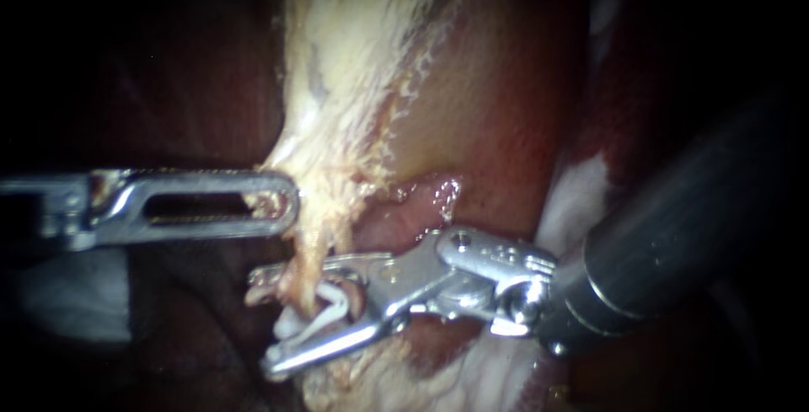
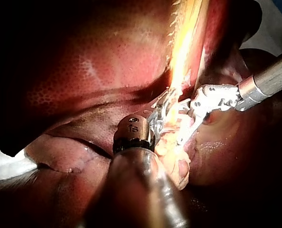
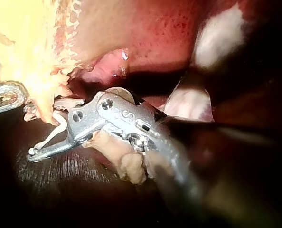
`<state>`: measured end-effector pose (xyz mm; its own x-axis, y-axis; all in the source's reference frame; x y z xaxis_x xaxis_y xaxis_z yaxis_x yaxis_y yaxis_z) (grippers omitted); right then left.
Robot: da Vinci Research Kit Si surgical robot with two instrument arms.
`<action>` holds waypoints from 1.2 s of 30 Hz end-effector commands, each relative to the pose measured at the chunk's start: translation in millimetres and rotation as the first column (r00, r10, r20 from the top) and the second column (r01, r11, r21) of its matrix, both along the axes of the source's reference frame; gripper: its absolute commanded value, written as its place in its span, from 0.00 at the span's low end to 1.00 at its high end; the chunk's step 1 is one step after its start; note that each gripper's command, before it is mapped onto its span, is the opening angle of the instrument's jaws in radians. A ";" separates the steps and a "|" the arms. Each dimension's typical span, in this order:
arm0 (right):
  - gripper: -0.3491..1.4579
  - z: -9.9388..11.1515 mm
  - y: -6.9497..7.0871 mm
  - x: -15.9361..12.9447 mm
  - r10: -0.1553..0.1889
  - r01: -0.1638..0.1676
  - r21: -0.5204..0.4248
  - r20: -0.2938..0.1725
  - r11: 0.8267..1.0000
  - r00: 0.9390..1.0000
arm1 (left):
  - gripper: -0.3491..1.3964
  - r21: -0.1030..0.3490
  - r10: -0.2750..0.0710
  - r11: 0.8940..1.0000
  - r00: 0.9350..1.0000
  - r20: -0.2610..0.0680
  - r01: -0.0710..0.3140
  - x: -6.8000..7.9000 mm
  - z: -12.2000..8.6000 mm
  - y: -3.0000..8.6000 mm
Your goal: Clipping third clip left tube
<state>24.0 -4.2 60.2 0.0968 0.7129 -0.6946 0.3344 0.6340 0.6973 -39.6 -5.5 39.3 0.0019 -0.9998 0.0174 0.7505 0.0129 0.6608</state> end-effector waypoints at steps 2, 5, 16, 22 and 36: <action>0.52 0.0 0.1 -0.1 0.001 -0.001 0.000 0.000 1.000 1.000 | 0.00 0.000 -0.001 1.000 1.000 -0.001 0.001 0.0 0.0 0.0; 0.51 -0.2 0.6 -0.3 -0.001 0.001 0.010 -0.003 1.000 1.000 | 0.00 0.000 -0.001 1.000 1.000 -0.001 0.001 0.0 0.0 0.0; 0.49 -1.4 2.7 -1.5 0.020 -0.020 0.039 0.002 0.999 1.000 | 0.00 0.000 -0.001 1.000 1.000 -0.001 0.001 -0.1 0.0 0.0; 0.49 -1.6 3.3 -1.8 0.025 -0.025 0.045 -0.002 0.999 1.000 | 0.00 0.000 -0.002 1.000 1.000 -0.001 0.002 -0.2 0.0 0.0; 0.00 0.9 3.2 -4.1 -0.010 -0.015 0.159 0.151 0.987 0.988 | 0.00 0.000 -0.001 1.000 1.000 -0.001 0.001 -0.2 0.0 0.0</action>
